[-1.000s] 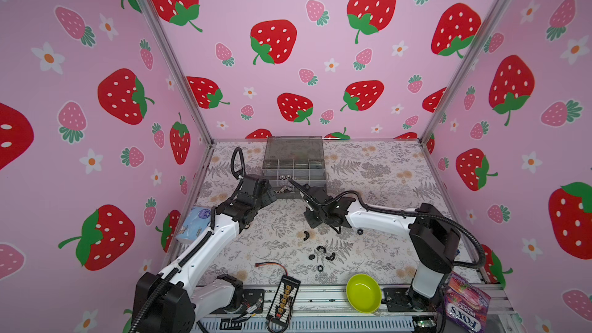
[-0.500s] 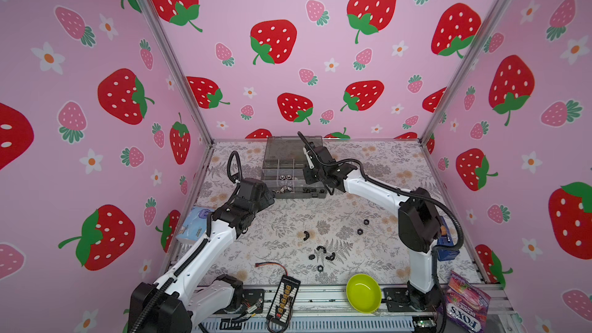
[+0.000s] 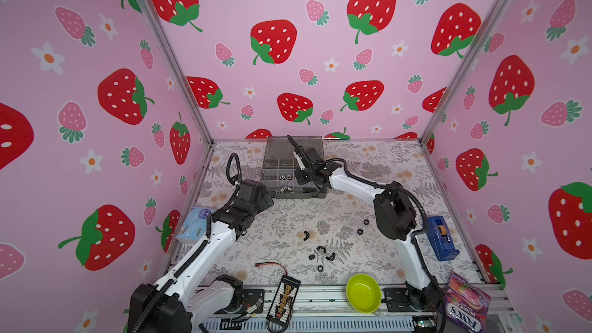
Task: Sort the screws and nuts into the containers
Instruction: 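Lift the black wing nut with the right gripper and carry it over the box, then open the right gripper to drop the wing nut into an empty compartment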
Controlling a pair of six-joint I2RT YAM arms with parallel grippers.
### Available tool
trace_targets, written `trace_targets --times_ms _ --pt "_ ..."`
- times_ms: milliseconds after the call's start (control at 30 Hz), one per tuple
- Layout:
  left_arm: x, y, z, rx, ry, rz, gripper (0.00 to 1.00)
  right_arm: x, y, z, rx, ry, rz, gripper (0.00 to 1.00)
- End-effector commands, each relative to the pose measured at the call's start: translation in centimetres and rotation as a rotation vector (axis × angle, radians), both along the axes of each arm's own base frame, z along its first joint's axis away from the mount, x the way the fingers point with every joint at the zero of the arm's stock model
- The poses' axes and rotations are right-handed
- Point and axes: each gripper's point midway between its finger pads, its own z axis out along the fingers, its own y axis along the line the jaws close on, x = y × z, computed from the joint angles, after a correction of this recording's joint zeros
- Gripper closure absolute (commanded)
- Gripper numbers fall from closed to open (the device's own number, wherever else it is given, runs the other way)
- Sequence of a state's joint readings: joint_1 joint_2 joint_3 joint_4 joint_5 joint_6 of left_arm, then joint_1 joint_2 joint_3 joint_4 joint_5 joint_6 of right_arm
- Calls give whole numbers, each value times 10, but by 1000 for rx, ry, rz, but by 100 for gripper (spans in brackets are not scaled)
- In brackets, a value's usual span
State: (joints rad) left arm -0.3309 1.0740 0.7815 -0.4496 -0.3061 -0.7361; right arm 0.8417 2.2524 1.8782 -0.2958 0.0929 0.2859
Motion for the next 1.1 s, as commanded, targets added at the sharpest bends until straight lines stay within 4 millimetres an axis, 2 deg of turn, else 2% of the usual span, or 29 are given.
trace_targets --times_ms 0,300,600,767,833,1067 --pt "-2 7 -1 6 3 36 1 7 1 -2 -8 -1 18 100" --pt "-4 8 -3 7 9 38 1 14 0 -23 -25 26 9 100" --pt "-4 7 -4 5 12 34 1 19 -2 -27 -35 26 3 85" --pt "-4 3 -3 -5 12 15 1 20 -1 -18 -25 12 4 73" --pt "-3 1 -3 -13 11 3 1 18 -3 -18 -36 22 4 71" --pt "-10 -16 -12 -57 55 -86 0 13 -14 12 -12 1 -26 65"
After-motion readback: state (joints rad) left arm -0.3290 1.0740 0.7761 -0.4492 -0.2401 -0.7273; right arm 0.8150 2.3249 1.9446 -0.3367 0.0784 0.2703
